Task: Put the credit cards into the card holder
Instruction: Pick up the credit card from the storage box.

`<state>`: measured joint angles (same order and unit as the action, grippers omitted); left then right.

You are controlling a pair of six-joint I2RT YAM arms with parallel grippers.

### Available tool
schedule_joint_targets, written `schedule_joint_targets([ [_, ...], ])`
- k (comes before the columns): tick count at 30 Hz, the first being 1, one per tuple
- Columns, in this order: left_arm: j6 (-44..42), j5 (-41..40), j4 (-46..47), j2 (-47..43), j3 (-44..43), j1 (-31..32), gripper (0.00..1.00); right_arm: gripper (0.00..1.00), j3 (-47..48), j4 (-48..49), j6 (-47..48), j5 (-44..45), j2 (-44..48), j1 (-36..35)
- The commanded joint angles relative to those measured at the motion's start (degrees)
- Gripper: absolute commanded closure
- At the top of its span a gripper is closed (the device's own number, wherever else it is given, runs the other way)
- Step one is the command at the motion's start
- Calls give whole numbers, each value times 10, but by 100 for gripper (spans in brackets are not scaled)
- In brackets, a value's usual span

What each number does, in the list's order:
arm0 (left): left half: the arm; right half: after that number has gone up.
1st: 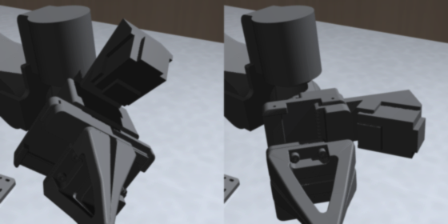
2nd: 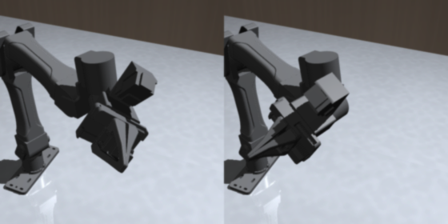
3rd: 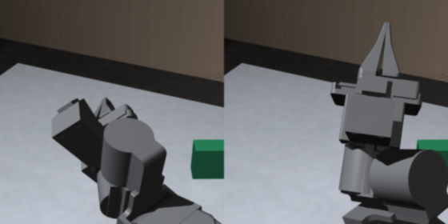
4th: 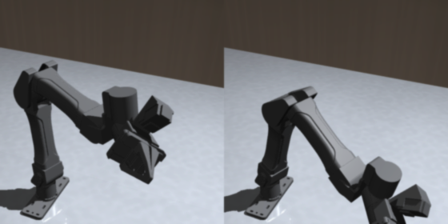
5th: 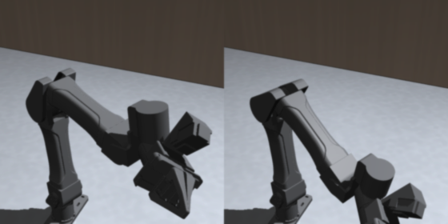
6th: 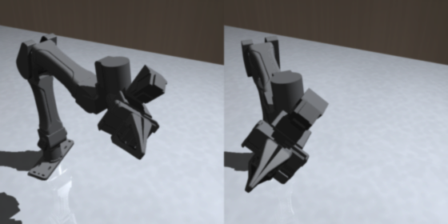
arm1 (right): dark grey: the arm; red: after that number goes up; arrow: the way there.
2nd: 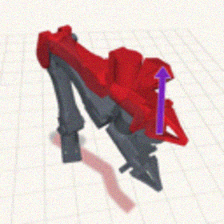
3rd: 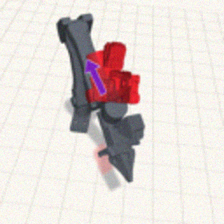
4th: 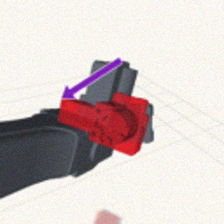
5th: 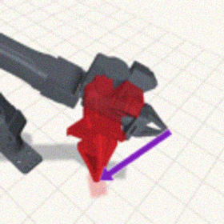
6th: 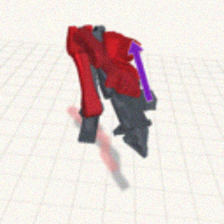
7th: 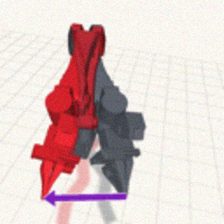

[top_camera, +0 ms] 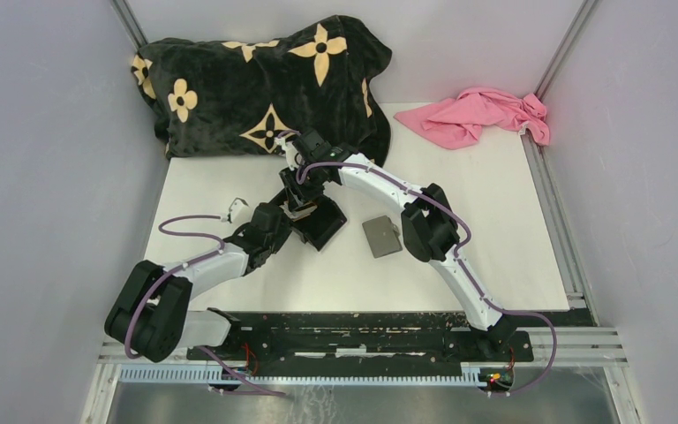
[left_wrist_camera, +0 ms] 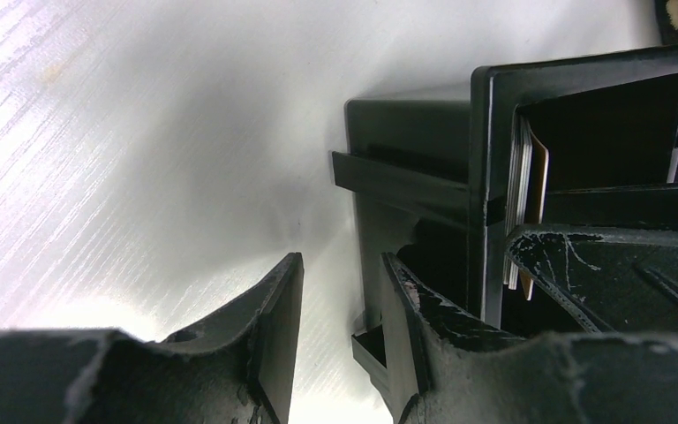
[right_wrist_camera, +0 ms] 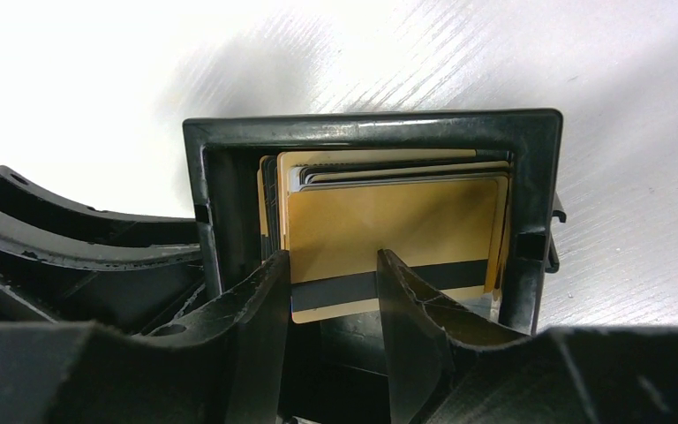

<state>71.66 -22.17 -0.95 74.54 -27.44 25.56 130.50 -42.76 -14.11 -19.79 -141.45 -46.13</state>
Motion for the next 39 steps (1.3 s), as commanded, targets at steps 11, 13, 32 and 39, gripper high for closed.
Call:
schedule_joint_targets([
  [11,-18,-14,12,6,-6,-2,56,63,6,7,-3,-12,28,-8],
  [13,-18,-12,12,8,-7,-2,56,63,5,6,-2,-9,34,-8],
  [32,-17,-18,6,0,-5,-1,56,78,-2,-21,34,98,64,2],
  [39,-19,-27,-4,-7,-3,-2,55,84,3,-31,48,158,63,1],
])
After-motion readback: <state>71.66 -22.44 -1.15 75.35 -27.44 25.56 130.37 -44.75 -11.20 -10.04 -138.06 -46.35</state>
